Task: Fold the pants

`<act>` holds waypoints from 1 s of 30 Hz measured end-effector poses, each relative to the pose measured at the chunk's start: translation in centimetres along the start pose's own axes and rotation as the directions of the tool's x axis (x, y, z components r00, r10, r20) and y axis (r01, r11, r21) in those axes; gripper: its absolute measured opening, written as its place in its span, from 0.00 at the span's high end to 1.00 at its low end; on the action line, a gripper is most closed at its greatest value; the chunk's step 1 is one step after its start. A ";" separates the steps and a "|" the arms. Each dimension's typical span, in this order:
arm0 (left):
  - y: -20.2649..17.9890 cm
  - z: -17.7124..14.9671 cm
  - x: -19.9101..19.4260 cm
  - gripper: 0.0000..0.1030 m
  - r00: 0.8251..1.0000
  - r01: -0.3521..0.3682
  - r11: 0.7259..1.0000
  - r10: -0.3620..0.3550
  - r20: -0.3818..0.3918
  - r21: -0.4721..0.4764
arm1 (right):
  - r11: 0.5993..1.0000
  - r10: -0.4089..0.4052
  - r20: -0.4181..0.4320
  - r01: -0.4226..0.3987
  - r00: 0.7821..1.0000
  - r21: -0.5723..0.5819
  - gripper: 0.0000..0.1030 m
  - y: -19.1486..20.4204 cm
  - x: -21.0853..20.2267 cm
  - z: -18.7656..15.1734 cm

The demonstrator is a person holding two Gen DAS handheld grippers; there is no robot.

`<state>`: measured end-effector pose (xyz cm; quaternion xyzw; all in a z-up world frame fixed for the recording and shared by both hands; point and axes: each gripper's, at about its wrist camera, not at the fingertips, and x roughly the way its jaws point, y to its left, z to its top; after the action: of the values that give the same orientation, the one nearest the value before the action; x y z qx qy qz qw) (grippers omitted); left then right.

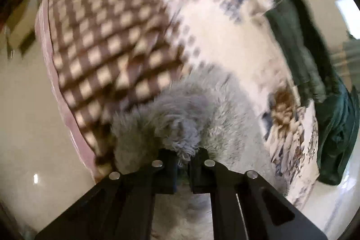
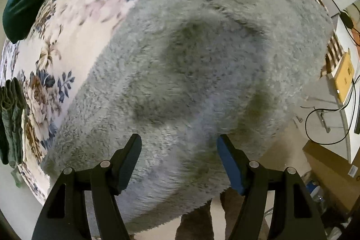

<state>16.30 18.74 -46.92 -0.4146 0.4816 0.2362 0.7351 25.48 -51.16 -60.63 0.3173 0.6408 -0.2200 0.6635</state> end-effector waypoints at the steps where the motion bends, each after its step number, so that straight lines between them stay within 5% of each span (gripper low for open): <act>1: 0.2 -0.3 -0.8 0.96 0.999 -0.017 0.999 0.016 0.031 0.037 | 1.000 -0.002 0.000 0.002 1.000 0.000 0.30 -0.3 -0.1 -0.1; 7: 2.7 -2.5 0.4 0.90 0.992 -0.107 0.994 0.109 -0.061 0.034 | 0.999 -0.035 0.048 0.035 0.998 0.002 0.30 -2.5 -2.4 1.1; 9: 1.8 -3.4 -0.6 0.88 0.991 -0.130 0.990 0.132 -0.030 0.060 | 0.997 -0.076 0.099 0.079 0.992 -0.023 0.26 -2.5 -3.3 2.1; 14: -0.5 -5.2 -2.3 0.57 0.986 -0.165 0.980 0.161 0.045 0.113 | 0.968 -0.188 0.210 0.217 0.960 -0.128 0.22 -1.2 -3.2 6.9; 18: -2.0 -6.3 -0.7 0.57 0.987 -0.160 0.981 0.161 -0.004 0.114 | 0.944 -0.261 0.193 0.292 0.946 -0.151 0.23 -1.1 -0.2 11.7; 19: -2.3 -6.4 -0.1 0.57 0.986 -0.163 0.981 0.166 -0.017 0.106 | 0.944 -0.272 0.169 0.297 0.947 -0.145 0.39 -1.5 0.6 12.7; 20: -2.3 -6.5 0.4 0.57 0.986 -0.164 0.982 0.167 -0.023 0.098 | 0.949 -0.267 0.164 0.288 0.950 -0.126 0.87 -1.9 1.0 13.4; 25: -1.6 -6.3 2.7 0.59 0.988 -0.141 0.990 0.142 -0.064 0.028 | 0.977 -0.199 0.246 0.210 0.949 -0.021 0.93 -5.6 -2.6 13.9; 27: -1.7 -6.1 2.7 0.82 0.993 -0.106 0.994 0.107 -0.039 0.026 | 0.986 -0.161 0.270 0.168 0.949 -0.001 0.93 -7.5 -4.6 13.1; 30: -2.7 -6.1 1.1 0.89 0.996 -0.086 0.994 0.085 0.012 0.074 | 0.994 -0.111 0.281 0.104 0.953 0.037 0.93 -9.7 -6.4 11.3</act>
<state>15.63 12.07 -48.06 -0.3648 0.5040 0.2513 0.7415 26.25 -66.65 -55.87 0.2547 0.5535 -0.3058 0.7316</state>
